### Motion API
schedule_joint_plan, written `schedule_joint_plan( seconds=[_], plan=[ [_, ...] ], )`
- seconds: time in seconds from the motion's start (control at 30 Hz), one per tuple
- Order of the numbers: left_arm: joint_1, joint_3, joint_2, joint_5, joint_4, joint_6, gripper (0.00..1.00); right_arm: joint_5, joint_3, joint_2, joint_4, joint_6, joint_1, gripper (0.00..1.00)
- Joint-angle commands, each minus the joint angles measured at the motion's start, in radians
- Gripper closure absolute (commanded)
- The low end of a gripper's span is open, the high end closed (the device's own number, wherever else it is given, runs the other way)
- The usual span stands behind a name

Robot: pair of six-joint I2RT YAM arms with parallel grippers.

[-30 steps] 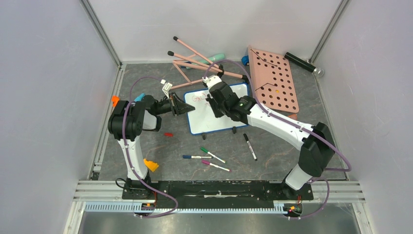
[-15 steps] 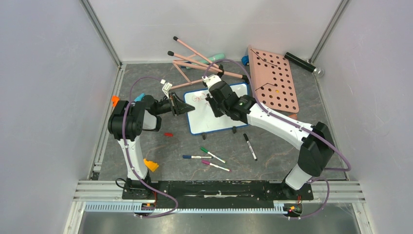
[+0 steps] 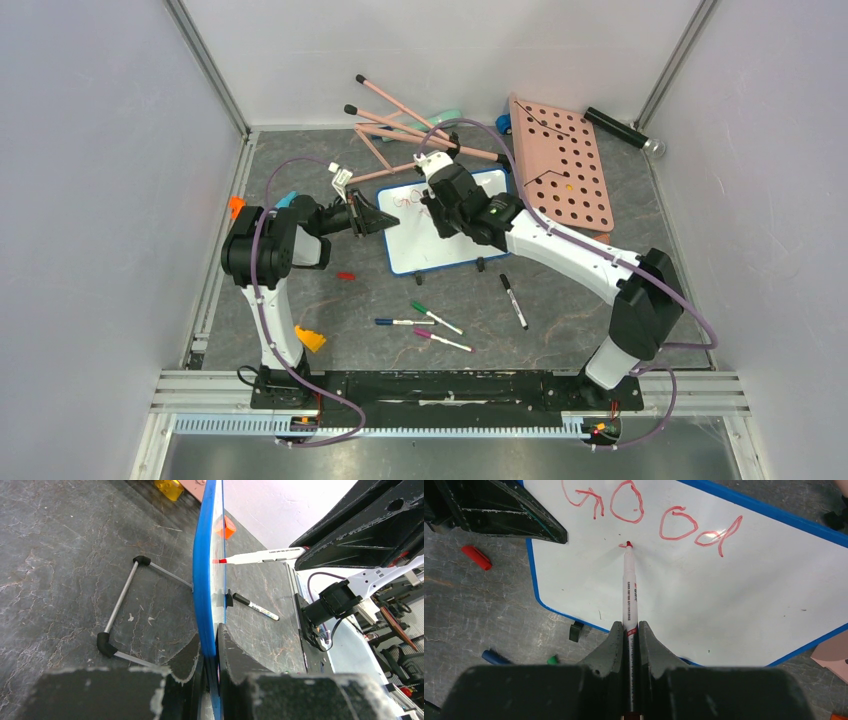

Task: Write a sentence on the whiteboard

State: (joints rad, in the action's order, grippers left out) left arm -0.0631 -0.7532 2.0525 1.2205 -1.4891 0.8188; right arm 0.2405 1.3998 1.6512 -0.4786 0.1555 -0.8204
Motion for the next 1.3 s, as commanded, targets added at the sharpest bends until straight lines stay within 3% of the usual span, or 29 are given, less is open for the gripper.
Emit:
schedule_joint_plan(
  seconds=[0.0,0.8,1.27],
  plan=[
    [0.016,-0.009,0.015,-0.020,-0.068,-0.087,0.98,-0.003,0.047,0.021,0.057,-0.014,0.010,1.00],
    [0.017,-0.009,0.015,-0.021,-0.068,-0.087,0.98,-0.021,-0.124,-0.058,0.076,-0.011,0.008,1.00],
    [0.016,-0.008,0.013,-0.021,-0.069,-0.089,0.98,0.026,-0.035,-0.074,0.048,-0.025,0.010,1.00]
  ],
)
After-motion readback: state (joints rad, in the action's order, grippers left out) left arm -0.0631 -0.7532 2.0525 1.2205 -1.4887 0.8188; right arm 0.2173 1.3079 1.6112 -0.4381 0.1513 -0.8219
